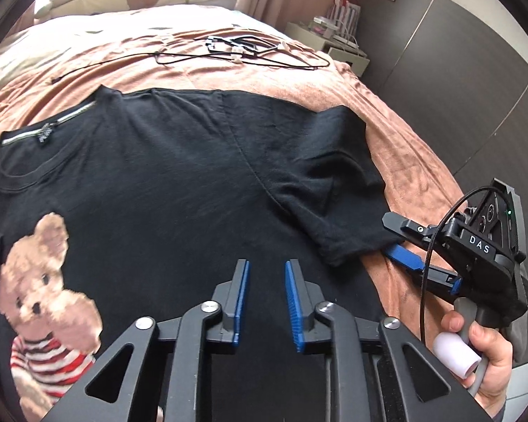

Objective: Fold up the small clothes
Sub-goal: 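Move the right tool to the opposite side and sleeve of the shirt, then grasp the opposite side with the right tool and fold it toward the center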

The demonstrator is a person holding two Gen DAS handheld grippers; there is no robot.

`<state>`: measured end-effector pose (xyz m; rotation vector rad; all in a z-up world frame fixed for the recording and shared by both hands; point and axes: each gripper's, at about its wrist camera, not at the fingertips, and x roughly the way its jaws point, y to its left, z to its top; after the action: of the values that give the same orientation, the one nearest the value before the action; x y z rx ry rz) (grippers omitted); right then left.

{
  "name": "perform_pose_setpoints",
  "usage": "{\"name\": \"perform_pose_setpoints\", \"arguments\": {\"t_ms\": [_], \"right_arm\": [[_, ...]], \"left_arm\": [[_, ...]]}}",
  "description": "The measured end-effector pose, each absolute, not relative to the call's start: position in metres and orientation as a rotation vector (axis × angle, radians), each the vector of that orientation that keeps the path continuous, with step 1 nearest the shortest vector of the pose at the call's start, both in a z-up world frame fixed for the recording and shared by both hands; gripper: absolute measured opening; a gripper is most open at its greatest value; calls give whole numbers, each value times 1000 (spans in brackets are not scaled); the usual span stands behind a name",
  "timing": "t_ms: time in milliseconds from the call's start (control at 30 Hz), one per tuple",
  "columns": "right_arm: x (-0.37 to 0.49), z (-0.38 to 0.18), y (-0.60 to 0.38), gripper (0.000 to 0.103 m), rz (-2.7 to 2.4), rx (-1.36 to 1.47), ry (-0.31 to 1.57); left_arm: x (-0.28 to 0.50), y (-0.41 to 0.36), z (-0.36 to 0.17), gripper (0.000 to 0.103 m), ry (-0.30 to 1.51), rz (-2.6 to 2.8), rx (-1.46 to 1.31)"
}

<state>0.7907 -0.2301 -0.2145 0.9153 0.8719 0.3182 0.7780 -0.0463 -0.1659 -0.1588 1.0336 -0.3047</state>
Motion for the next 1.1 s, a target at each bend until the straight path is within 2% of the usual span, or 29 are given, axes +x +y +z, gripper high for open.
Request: {"name": "perform_pose_setpoints", "arguments": {"t_ms": [33, 167, 233, 267, 433, 700, 900, 1100], "right_arm": [[795, -213, -229, 44, 320, 904, 867], [802, -214, -226, 24, 323, 889, 846], [797, -212, -225, 7, 334, 892, 817], [795, -208, -223, 4, 349, 888, 798], [782, -179, -207, 1, 431, 827, 728], [776, -152, -159, 1, 538, 697, 730], [780, -146, -131, 1, 590, 615, 778], [791, -159, -101, 4, 546, 492, 907]], "left_arm": [[781, -46, -169, 19, 1033, -312, -167], [788, -50, -181, 14, 1056, -331, -182], [791, -53, -184, 14, 1066, -348, -178], [791, -54, -185, 14, 1068, -350, -175], [786, -48, -175, 14, 1061, -345, -187], [771, -18, -145, 14, 1043, -301, -181], [765, 9, -129, 14, 1045, -258, -205], [754, 27, -120, 14, 1050, -226, -229]]}}
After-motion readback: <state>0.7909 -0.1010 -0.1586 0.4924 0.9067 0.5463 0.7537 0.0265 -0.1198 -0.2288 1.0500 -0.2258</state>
